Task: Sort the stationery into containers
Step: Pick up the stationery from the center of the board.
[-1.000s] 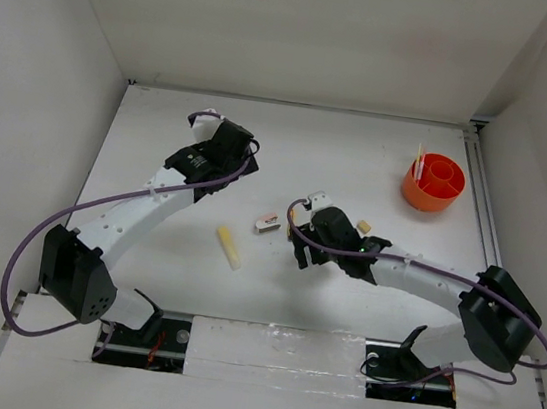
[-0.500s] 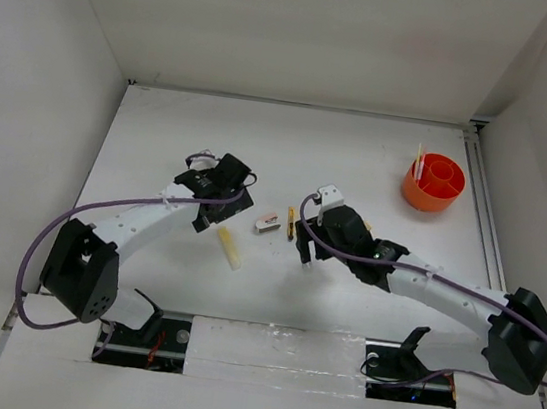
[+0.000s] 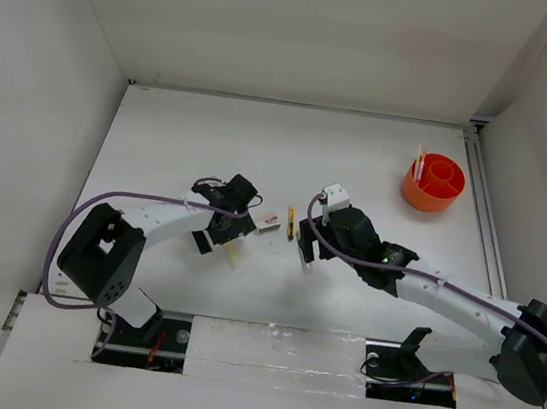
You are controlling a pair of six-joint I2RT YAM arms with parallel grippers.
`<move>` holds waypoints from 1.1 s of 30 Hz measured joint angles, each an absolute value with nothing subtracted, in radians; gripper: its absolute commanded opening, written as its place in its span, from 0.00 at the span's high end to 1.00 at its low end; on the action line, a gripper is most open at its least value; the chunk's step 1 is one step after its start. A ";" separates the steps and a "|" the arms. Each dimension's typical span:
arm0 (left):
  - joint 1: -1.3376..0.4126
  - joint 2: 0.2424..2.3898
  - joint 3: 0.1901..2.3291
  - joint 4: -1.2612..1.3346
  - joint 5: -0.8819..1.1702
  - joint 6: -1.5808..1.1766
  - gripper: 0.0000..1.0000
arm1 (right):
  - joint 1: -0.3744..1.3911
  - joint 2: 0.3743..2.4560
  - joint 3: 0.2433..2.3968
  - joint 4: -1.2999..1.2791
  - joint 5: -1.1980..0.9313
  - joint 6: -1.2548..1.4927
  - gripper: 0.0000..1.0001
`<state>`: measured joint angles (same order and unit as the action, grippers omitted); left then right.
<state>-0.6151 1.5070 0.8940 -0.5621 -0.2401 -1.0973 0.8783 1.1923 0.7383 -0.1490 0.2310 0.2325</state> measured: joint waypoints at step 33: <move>-0.729 1.567 0.876 -0.575 -0.238 -1.200 1.00 | 0.863 1.054 0.669 -0.115 0.174 0.186 0.17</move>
